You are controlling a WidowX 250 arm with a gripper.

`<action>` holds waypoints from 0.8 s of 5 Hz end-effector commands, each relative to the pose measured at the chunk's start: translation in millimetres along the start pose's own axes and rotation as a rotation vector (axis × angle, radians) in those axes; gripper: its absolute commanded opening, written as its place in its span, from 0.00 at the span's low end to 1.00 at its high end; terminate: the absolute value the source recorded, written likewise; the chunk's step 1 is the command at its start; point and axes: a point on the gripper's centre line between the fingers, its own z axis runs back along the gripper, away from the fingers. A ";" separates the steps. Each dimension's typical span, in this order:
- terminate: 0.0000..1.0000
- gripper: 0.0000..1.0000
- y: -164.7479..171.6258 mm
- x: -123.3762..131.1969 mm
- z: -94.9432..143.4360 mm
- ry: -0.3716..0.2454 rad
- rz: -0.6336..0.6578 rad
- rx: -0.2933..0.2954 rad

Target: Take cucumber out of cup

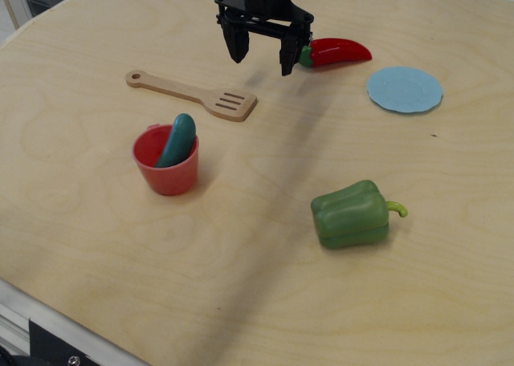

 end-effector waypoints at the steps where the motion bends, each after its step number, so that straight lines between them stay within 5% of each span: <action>1: 0.00 1.00 0.0 0.0 0.0 0.000 0.000 0.000; 3: 0.00 1.00 1.9 -34.6 38.8 0.039 -0.069 -0.069; 4: 0.00 1.00 1.1 -61.2 57.2 0.061 -0.151 -0.056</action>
